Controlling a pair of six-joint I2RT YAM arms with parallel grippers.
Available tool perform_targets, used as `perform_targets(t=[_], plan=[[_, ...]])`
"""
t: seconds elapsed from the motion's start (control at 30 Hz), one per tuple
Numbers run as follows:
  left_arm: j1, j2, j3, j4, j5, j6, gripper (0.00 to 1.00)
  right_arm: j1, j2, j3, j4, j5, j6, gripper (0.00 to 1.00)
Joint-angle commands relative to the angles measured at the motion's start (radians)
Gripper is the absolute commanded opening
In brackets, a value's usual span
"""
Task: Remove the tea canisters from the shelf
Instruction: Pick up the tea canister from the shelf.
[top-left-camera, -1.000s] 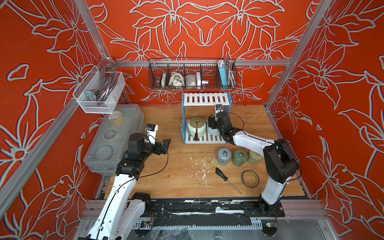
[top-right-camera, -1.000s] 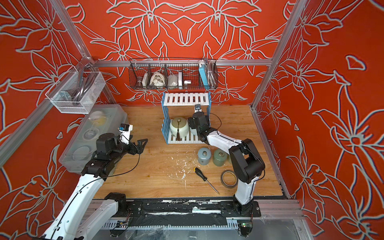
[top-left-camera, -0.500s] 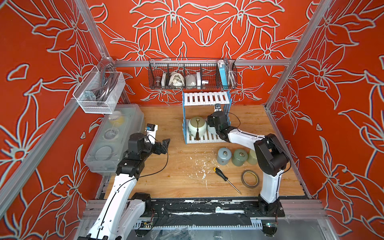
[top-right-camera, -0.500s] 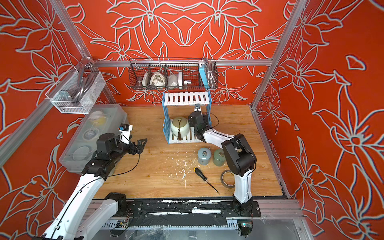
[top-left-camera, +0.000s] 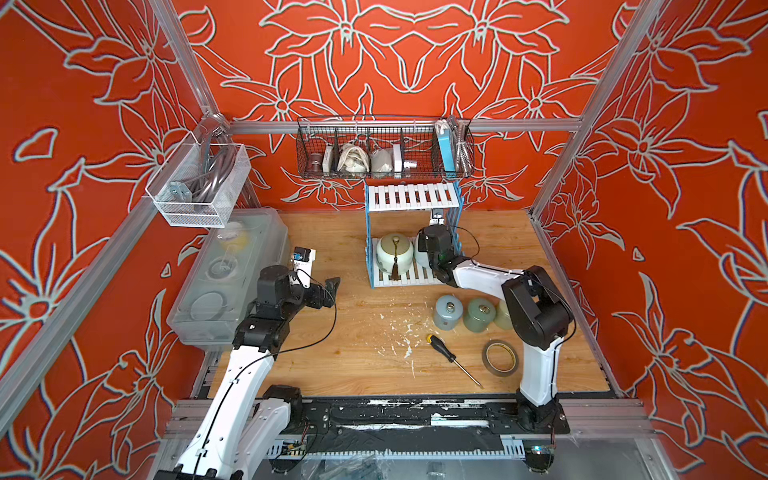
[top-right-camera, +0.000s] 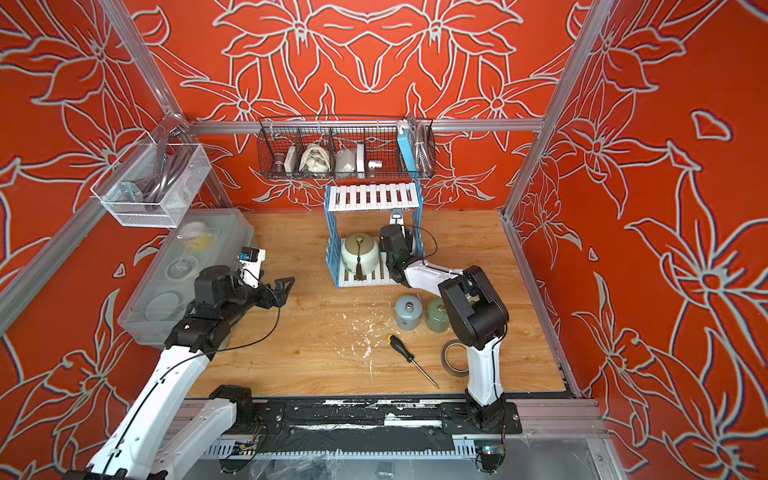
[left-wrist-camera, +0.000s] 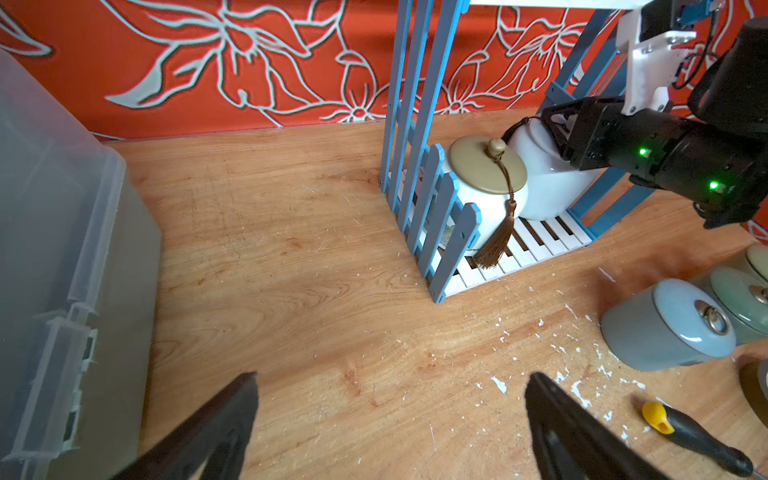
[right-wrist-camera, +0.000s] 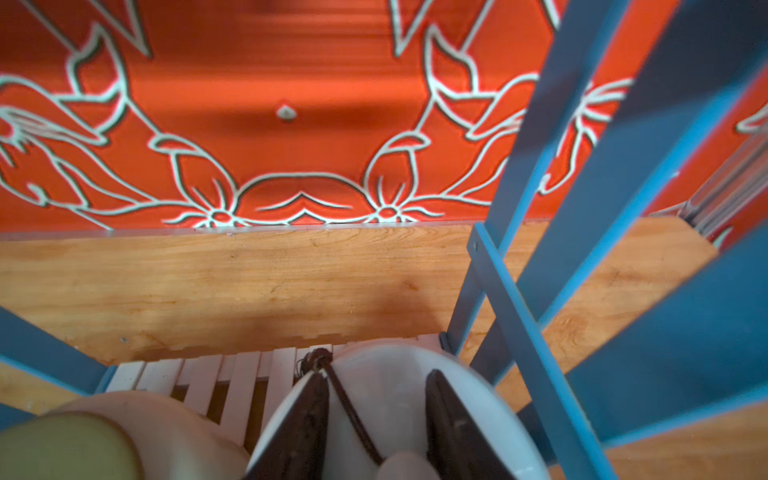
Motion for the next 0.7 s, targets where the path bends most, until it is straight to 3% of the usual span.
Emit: perform_targets(t=[0.0, 0.03, 0.07, 0.67], plan=[[-0.002, -0.007, -0.015, 0.03, 0.005, 0.014, 0.99, 0.021, 0.051, -0.023, -0.074, -0.029, -0.036, 0.1], [-0.002, -0.007, -0.011, 0.029, 0.004, 0.014, 0.99, 0.026, 0.051, -0.021, -0.078, -0.024, -0.052, 0.01], [-0.002, -0.006, -0.004, 0.022, -0.003, 0.014, 0.99, 0.028, 0.046, -0.019, -0.085, -0.01, -0.064, 0.0], [-0.002, -0.021, -0.014, 0.026, -0.009, 0.024, 0.99, 0.053, -0.147, -0.034, -0.088, -0.002, -0.092, 0.0]])
